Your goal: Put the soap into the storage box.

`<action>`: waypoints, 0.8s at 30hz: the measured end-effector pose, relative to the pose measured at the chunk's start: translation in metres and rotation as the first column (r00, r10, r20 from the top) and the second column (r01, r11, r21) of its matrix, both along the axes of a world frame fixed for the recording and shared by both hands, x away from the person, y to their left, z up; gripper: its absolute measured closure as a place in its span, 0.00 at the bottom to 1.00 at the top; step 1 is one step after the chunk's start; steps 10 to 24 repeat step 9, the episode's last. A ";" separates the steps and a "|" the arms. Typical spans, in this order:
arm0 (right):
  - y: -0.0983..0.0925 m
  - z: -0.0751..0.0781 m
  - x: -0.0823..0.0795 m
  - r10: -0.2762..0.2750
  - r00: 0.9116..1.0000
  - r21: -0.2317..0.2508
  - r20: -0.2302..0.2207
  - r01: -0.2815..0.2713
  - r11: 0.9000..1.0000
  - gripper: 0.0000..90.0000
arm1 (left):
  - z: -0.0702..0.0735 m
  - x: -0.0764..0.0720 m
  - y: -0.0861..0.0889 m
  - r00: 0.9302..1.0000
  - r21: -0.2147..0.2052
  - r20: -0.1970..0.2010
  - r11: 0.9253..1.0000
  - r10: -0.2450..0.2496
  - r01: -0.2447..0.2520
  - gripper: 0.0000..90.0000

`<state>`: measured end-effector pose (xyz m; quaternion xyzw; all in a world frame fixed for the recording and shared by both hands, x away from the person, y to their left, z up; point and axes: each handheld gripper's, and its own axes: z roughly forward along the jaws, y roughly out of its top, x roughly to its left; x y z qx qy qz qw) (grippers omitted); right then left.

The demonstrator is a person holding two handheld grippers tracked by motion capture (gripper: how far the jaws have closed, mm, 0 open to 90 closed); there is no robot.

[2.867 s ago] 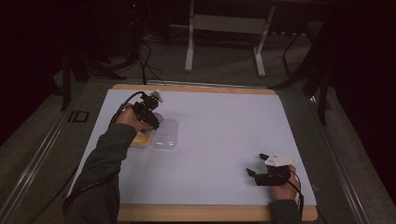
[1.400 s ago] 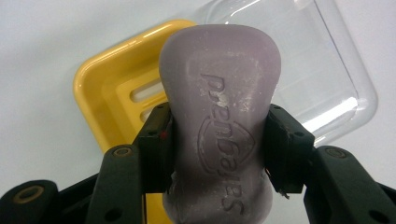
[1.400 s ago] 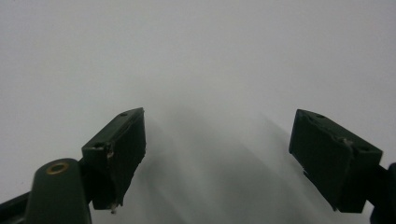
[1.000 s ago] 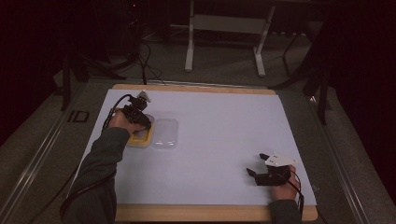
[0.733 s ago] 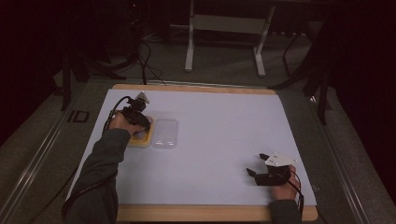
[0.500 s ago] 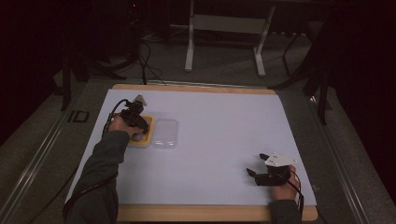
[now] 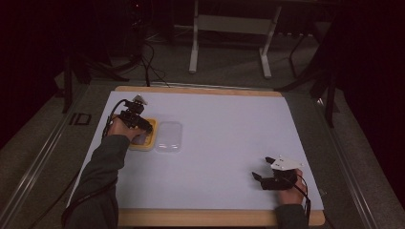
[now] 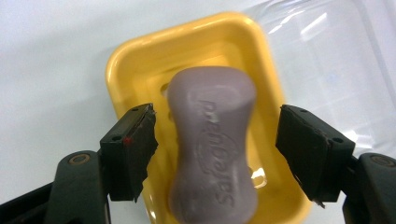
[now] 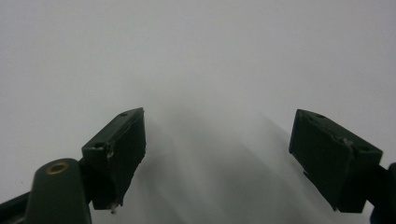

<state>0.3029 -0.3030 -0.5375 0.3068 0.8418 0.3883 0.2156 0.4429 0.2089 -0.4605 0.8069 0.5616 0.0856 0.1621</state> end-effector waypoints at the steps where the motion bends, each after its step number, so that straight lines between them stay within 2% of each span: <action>1: 0.000 0.000 0.000 0.000 1.000 0.000 0.000 0.000 1.000 0.20 | 0.002 -0.003 -0.001 1.000 -0.005 0.017 1.000 -0.011 0.011 0.32; 3: 0.000 0.000 0.000 0.000 1.000 0.000 0.000 0.000 1.000 0.20 | 0.006 -0.008 -0.003 0.998 -0.023 0.052 0.999 -0.033 0.034 0.32; 5: 0.000 0.000 0.000 0.000 1.000 -0.001 0.000 0.000 1.000 0.20 | 0.010 -0.016 -0.006 0.993 -0.034 0.098 0.997 -0.059 0.063 0.32; 6: 0.000 0.000 0.000 0.000 1.000 -0.001 0.000 0.000 1.000 0.20 | 0.011 -0.019 -0.008 0.991 -0.054 0.113 0.996 -0.069 0.075 0.32; 9: 0.000 0.000 0.001 0.002 1.000 -0.001 0.000 -0.002 1.000 0.20 | 0.016 -0.032 -0.015 0.980 -0.078 0.161 0.988 -0.119 0.133 0.31; 24: 0.000 0.000 0.001 0.002 1.000 -0.001 0.000 -0.002 1.000 0.20 | 0.016 -0.032 -0.015 0.980 -0.078 0.161 0.988 -0.119 0.133 0.31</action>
